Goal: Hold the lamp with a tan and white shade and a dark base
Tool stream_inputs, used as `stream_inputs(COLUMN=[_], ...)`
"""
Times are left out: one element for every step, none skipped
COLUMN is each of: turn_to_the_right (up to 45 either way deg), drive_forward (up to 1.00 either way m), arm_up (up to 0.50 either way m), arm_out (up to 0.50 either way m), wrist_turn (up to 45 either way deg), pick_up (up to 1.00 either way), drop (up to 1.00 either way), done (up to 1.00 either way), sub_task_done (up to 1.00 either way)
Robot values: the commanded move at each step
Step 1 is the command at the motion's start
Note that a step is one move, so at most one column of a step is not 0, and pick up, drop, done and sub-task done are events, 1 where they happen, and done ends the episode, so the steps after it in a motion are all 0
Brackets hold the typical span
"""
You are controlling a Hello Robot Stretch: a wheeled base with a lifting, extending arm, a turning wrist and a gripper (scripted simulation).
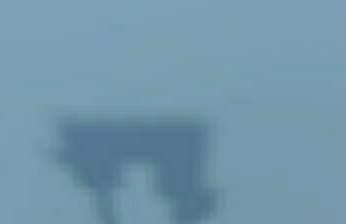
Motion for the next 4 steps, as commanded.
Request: stream_inputs(turn_to_the_right=[0.0,0.0,0.0,0.0], drive_forward=[0.0,0.0,0.0,0.0], arm_up=[0.5,0.38,0.0,0.0], arm_out=[0.0,0.0,0.0,0.0], wrist_turn=[0.0,0.0,45.0,45.0], pick_up=[0.0,0.0,0.0,0.0], drop=[0.0,0.0,0.0,0.0], done=[0.0,0.0,0.0,0.0], sub_task_done=[0.0,0.0,0.0,0.0])
